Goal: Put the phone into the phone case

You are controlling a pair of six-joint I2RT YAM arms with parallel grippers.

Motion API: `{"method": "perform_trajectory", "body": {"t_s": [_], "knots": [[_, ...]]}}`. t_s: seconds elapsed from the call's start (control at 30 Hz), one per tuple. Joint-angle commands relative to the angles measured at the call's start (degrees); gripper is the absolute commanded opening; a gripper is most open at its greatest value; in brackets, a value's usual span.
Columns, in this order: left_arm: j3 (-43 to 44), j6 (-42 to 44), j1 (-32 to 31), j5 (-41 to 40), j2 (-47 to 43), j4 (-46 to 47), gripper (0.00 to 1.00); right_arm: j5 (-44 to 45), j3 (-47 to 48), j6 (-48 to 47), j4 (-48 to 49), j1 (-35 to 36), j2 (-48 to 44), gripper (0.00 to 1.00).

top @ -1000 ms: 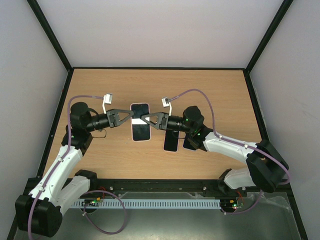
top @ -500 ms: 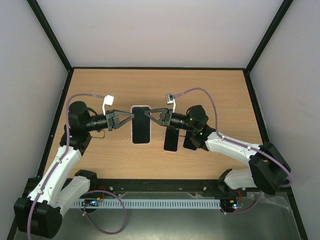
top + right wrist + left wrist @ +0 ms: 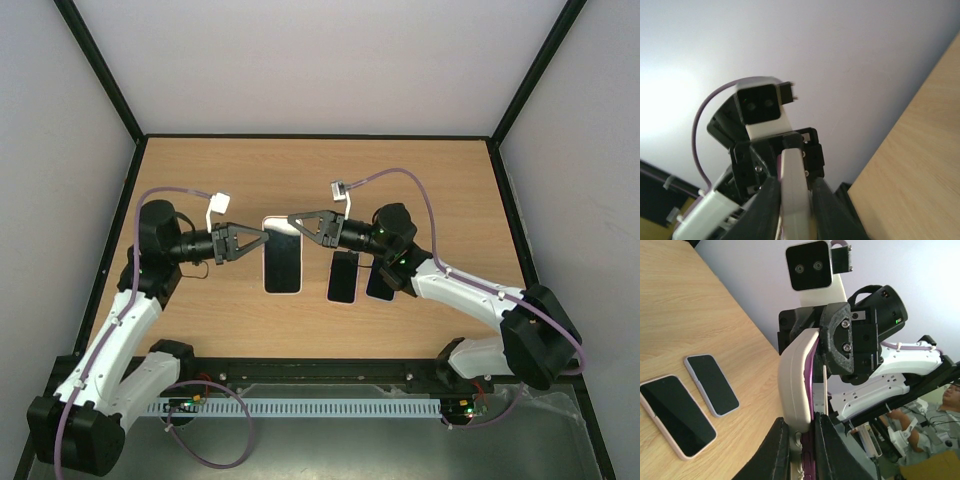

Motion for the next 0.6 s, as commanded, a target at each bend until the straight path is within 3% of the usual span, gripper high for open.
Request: {"method": "perform_trajectory", "body": {"t_s": [0.0, 0.13, 0.3, 0.5, 0.57], "knots": [[1.2, 0.5, -0.2, 1.0, -0.6, -1.0, 0.02, 0.1, 2.9, -0.1, 3.9, -0.1, -0.6, 0.02], [1.8, -1.7, -0.1, -1.1, -0.5, -0.4, 0.19, 0.0, 1.9, -1.1, 2.7, -0.1, -1.3, 0.02], [4.2, 1.3, -0.2, -5.4, 1.5, -5.2, 0.27, -1.9, 1.9, -2.0, 1.2, -0.1, -0.9, 0.02], [4.1, 1.7, -0.2, -7.5, 2.9, -5.4, 0.32, -2.7, 1.0, -1.5, 1.2, -0.1, -0.2, 0.02], [4.1, 2.1, -0.2, -8.9, 2.6, -5.6, 0.23, -2.8, 0.8, -1.5, 1.0, -0.1, 0.1, 0.02]]}}
